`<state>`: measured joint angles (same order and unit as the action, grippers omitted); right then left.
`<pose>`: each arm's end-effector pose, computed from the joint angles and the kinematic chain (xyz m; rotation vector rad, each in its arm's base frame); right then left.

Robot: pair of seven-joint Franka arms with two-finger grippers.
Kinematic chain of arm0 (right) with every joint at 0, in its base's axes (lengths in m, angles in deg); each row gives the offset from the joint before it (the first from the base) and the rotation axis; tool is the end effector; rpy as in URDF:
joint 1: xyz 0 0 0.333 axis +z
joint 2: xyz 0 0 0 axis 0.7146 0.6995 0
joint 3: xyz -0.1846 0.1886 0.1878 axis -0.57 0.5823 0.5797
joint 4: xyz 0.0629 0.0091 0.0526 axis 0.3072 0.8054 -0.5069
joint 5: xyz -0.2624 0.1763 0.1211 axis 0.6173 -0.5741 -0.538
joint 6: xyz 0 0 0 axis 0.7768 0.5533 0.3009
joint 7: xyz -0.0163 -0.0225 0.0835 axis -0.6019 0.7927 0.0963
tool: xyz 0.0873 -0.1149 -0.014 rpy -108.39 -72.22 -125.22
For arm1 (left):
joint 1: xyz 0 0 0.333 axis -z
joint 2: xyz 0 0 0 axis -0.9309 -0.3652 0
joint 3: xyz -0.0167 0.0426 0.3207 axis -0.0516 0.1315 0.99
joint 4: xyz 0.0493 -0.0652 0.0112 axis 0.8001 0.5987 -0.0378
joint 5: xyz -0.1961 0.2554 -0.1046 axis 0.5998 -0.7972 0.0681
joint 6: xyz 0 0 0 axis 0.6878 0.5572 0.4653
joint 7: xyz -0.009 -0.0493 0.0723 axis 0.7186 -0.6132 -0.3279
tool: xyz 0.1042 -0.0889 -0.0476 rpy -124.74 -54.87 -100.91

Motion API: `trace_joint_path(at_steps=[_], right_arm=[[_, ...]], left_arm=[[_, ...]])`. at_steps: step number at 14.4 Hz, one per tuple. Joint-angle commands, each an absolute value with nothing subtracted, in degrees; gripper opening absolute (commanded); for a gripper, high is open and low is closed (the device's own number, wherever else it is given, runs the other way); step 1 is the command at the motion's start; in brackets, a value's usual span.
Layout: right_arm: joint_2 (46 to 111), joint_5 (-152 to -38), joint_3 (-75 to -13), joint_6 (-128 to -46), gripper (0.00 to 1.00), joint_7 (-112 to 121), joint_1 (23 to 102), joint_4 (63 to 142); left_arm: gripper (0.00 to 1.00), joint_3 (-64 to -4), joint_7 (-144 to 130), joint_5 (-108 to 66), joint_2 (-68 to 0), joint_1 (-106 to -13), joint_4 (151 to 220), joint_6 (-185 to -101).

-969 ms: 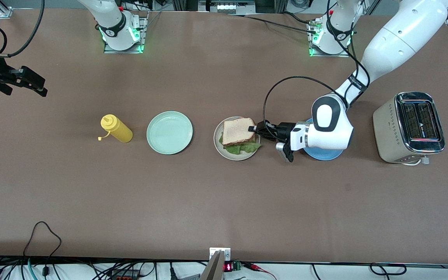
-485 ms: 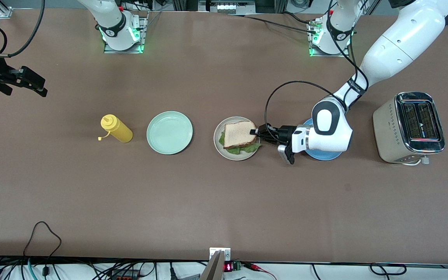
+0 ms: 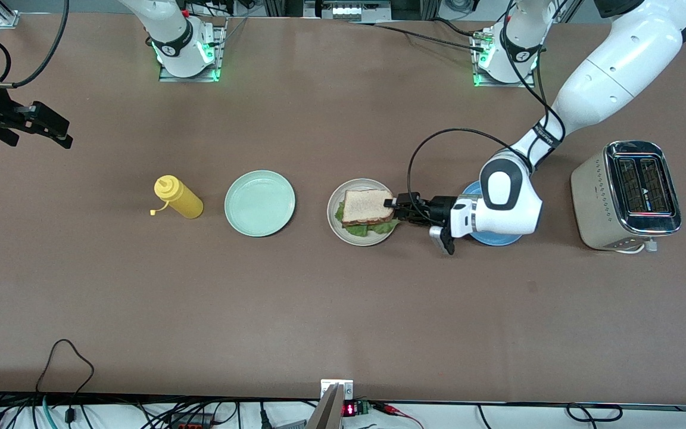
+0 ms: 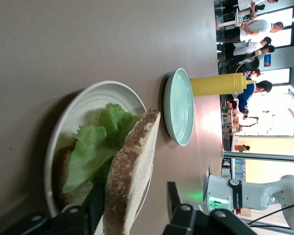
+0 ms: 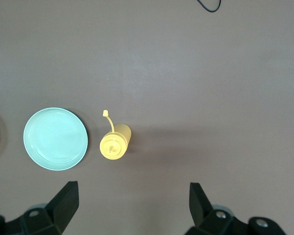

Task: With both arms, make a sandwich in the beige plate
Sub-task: 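Lower the toast onto the lettuce with the left gripper, then open the left gripper and release the toast on the sandwich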

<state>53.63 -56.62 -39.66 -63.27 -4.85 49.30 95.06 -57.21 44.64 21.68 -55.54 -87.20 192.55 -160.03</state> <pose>0.4972 0.0185 0.5951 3.1209 -0.0451 0.0383 0.5535 -0.2406 0.1968 2.0085 -0.2908 -0.0605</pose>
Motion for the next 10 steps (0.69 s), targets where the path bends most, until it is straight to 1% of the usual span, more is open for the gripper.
trace_joint_path(at_steps=[1,3,7,10], right_arm=[[52.3,-55.9,-39.6,-64.2,1.0,-4.5,49.1,96.6],[52.3,-55.9,-39.5,-64.2,1.0,-4.5,49.0,96.6],[52.3,-55.9,-39.1,-64.3,1.0,-4.5,48.2,96.6],[52.3,-55.9,-39.0,-64.3,1.0,-4.5,48.0,96.6]], left_arm=[[1.0,-57.3,48.2,20.8,-53.3,-89.8,192.8,-159.2],[1.0,-57.5,49.2,16.5,-52.7,-92.0,192.7,-157.9],[1.0,-57.1,48.6,11.3,-46.3,-94.8,192.6,-150.1],[1.0,-56.3,46.3,4.1,-44.6,-96.8,191.6,-145.7]])
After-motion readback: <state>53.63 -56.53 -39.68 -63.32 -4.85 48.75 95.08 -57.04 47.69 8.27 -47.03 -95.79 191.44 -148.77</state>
